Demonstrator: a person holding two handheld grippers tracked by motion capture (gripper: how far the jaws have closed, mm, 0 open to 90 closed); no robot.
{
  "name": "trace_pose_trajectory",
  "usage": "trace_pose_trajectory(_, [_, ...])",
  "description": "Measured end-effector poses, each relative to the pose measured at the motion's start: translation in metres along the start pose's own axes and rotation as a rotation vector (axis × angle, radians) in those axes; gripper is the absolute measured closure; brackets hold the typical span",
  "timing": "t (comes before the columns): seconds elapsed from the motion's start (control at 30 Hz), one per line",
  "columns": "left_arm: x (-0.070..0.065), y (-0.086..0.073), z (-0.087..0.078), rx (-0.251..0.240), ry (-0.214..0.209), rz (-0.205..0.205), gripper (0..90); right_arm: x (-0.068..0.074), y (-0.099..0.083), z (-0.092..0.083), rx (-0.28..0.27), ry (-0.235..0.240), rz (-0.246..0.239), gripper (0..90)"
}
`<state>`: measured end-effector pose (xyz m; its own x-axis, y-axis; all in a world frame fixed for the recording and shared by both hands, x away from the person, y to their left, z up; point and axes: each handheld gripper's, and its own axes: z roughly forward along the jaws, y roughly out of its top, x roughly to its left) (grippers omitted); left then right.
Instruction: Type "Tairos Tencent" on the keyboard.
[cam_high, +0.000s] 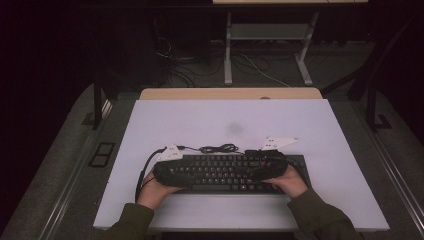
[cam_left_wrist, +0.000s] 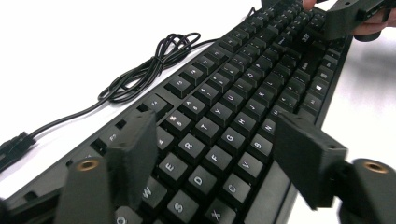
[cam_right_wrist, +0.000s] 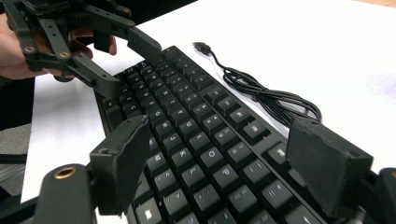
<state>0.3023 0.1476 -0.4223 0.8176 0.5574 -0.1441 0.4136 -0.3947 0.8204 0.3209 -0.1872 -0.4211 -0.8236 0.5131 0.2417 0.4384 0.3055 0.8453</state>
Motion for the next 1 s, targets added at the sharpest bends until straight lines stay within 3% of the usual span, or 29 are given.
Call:
trace_pose_trajectory(0.43, [-0.002, -0.01, -0.015, -0.019, 0.026, -0.009, 14.7, -0.002, -0.021, -0.034, -0.012, -0.04, -0.004, 17.6])
trace_pose_trajectory(0.67, [-0.002, -0.016, -0.024, -0.026, 0.033, -0.01, 12.8, -0.005, -0.035, -0.057, -0.016, -0.077, -0.001, 17.6])
trace_pose_trajectory(1.0, [-0.003, -0.027, -0.031, -0.01, 0.052, -0.018, 1.2, -0.012, -0.056, -0.087, -0.027, -0.113, 0.022, 17.6])
